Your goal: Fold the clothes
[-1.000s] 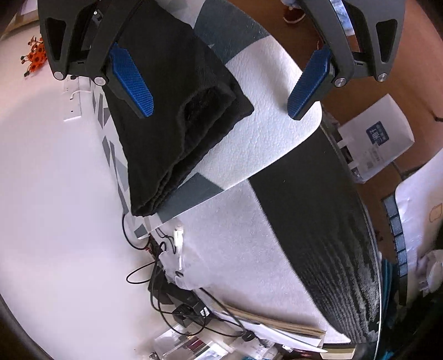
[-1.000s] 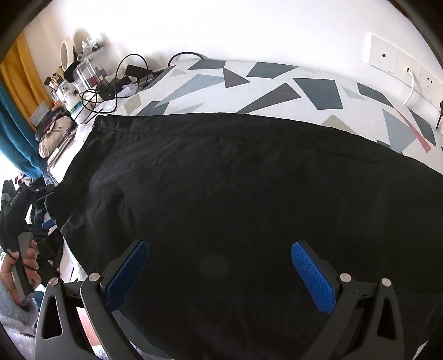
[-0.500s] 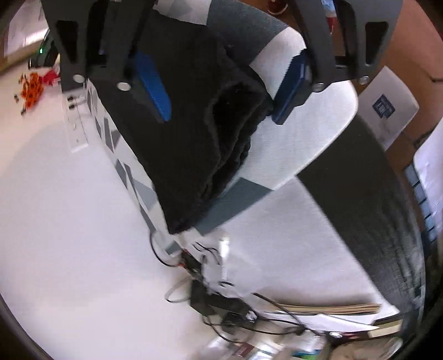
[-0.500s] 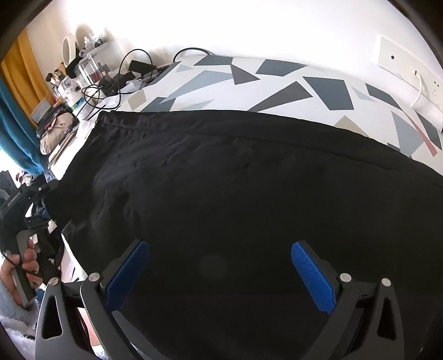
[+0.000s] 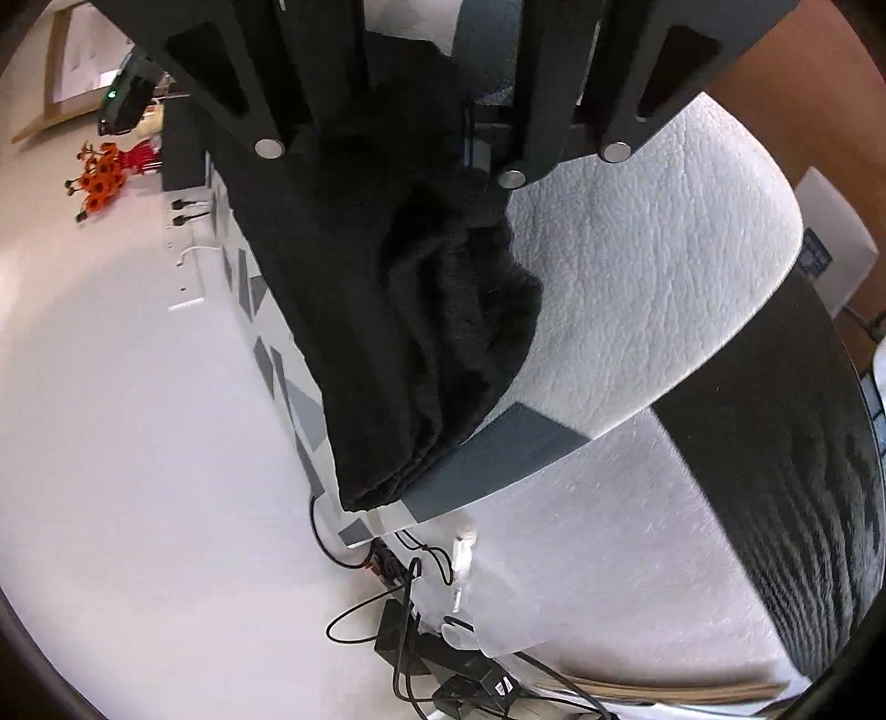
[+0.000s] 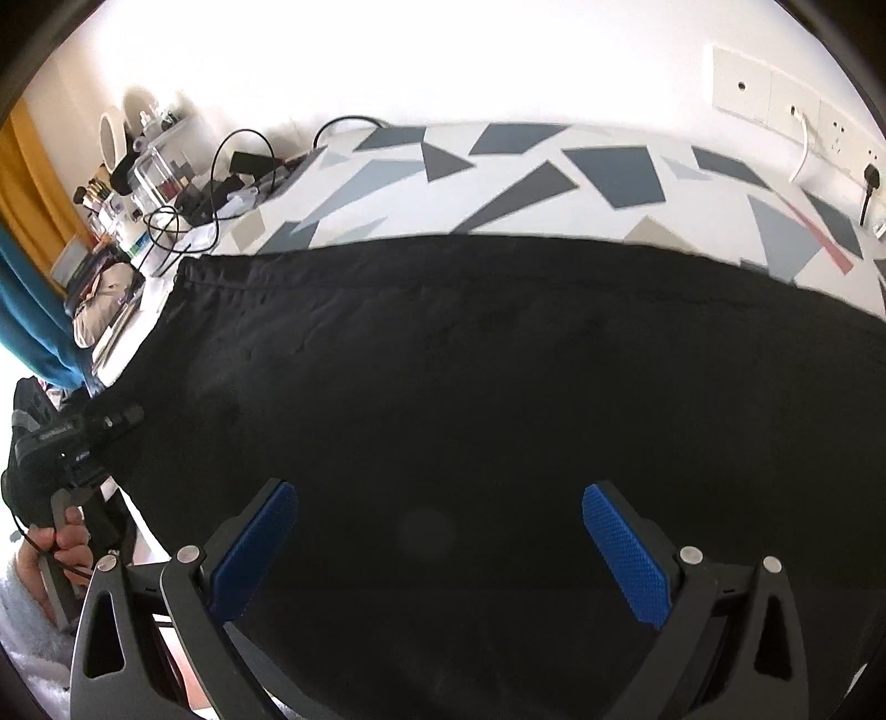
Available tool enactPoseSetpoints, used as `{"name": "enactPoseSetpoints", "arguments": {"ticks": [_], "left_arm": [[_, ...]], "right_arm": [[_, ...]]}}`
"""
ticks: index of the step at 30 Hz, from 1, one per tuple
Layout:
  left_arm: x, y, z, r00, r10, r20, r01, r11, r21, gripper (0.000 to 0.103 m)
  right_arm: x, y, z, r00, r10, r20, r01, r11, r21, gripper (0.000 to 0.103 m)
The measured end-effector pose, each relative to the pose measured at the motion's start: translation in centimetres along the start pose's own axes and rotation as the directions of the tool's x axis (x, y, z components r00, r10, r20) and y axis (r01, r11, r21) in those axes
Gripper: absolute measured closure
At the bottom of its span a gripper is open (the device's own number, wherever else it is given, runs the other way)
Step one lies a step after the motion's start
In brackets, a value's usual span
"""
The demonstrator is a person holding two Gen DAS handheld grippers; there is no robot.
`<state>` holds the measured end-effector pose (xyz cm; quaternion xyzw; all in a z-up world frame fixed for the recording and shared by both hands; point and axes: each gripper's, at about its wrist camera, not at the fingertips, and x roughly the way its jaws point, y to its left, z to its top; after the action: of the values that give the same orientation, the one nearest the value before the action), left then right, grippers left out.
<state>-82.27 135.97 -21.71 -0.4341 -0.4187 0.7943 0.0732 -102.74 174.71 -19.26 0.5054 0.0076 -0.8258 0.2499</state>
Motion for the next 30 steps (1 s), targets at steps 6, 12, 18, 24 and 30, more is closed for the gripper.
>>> {"name": "enactPoseSetpoints", "arguments": {"ticks": [6,12,18,24,30], "left_arm": [[0.6,-6.8,1.4,0.999,-0.046,0.023,0.042,0.983,0.178,0.096],[0.9,-15.2,-0.1,0.992,-0.124,-0.017,0.121,0.923,0.366,0.096],[1.9,-22.1,-3.2,0.985,-0.163,-0.063,0.174,0.869,0.464,0.096],[4.4,-27.2,-8.6,0.983,-0.144,-0.110,0.180,0.847,0.501,0.096],[7.7,-32.9,-15.8,0.968,-0.139,-0.210,0.237,0.787,0.570,0.096]], "right_arm": [[-2.7,-2.5,1.2,0.994,-0.072,0.080,0.068,0.997,0.047,0.000],[-3.0,-4.7,0.0,0.972,-0.230,0.040,0.232,0.970,-0.069,0.000],[1.6,-1.7,-3.9,0.980,-0.192,-0.042,0.173,0.944,-0.282,0.000],[1.0,-3.8,-3.1,0.998,-0.033,-0.047,0.018,0.956,-0.292,0.000],[-5.3,-15.7,-0.7,0.998,-0.009,0.063,0.008,1.000,0.011,0.000]]}}
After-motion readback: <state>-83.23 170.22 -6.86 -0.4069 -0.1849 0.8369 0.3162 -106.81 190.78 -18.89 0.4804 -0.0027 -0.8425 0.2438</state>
